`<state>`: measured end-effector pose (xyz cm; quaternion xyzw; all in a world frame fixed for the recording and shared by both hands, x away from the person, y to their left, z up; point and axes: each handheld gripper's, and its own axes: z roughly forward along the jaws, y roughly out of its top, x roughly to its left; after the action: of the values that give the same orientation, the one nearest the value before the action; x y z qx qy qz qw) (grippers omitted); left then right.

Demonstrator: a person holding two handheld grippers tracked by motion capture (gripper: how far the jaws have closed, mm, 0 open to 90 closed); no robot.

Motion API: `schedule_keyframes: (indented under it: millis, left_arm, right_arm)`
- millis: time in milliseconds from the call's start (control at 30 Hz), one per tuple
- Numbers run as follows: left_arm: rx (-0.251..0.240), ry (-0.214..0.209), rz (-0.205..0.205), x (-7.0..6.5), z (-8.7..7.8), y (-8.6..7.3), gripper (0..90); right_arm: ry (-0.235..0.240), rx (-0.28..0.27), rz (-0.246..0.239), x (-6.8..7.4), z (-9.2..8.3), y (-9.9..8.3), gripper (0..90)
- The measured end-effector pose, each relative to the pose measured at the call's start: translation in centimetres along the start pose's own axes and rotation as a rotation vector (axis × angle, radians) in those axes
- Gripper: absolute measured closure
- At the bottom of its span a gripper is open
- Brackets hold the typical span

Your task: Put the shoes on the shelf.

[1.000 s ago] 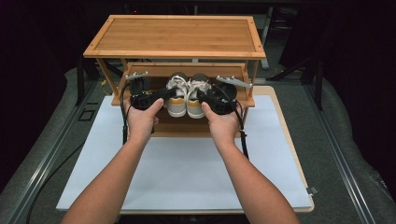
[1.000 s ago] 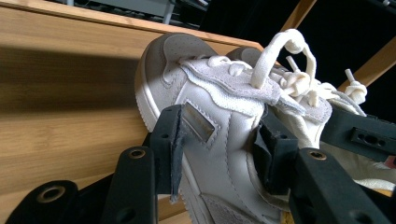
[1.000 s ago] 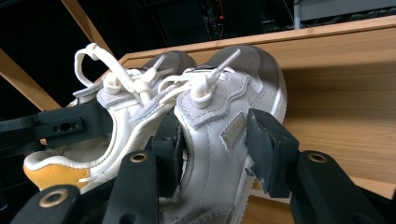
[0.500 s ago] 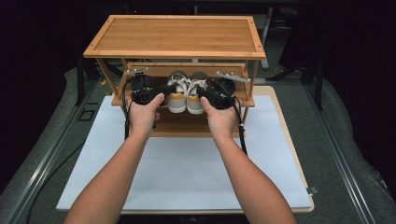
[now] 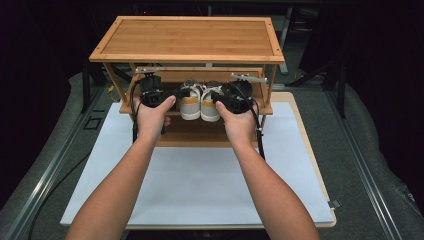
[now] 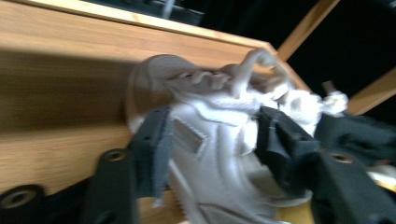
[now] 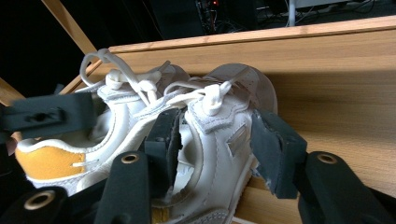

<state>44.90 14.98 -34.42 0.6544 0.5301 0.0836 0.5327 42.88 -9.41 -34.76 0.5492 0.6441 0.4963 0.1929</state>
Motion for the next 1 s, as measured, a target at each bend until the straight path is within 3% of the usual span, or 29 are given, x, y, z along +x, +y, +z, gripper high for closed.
schedule_keyframes:
  millis: [133,233,300,567,600,733,900,1000]
  left_arm:
    - [0.002,0.005,0.039,-0.3,-0.4,0.2,43.0]
    - [-0.009,0.01,0.046,-0.5,-0.7,0.1,44.0]
    - [-0.024,0.025,0.078,-0.8,-1.3,0.0,45.7]
    - [-0.082,0.028,0.088,-0.7,-3.3,-0.3,57.0]
    - [-0.09,0.034,0.101,-0.6,-3.8,-0.4,58.5]
    - [-0.097,0.033,0.1,-0.1,-4.3,-0.6,66.1]
    - [-0.081,0.038,0.101,0.5,-3.8,-1.4,82.6]
    - [-0.068,0.031,0.084,0.8,-3.2,-2.0,88.6]
  right_arm:
    - [0.022,-0.013,0.012,-0.2,-0.4,0.3,51.7]
    - [0.022,-0.014,0.003,-0.1,-0.6,0.4,51.4]
    - [0.027,-0.015,0.0,0.1,-1.1,0.4,51.0]
    - [0.03,-0.058,-0.027,0.1,-2.9,0.5,51.9]
    - [0.025,-0.072,-0.05,0.0,-3.5,0.4,58.5]
    - [0.008,-0.103,-0.065,-0.6,-4.2,0.3,70.3]
    - [-0.001,-0.084,-0.056,-1.4,-3.8,-0.4,85.4]
    - [0.016,-0.062,-0.058,-1.6,-3.4,-1.1,89.8]
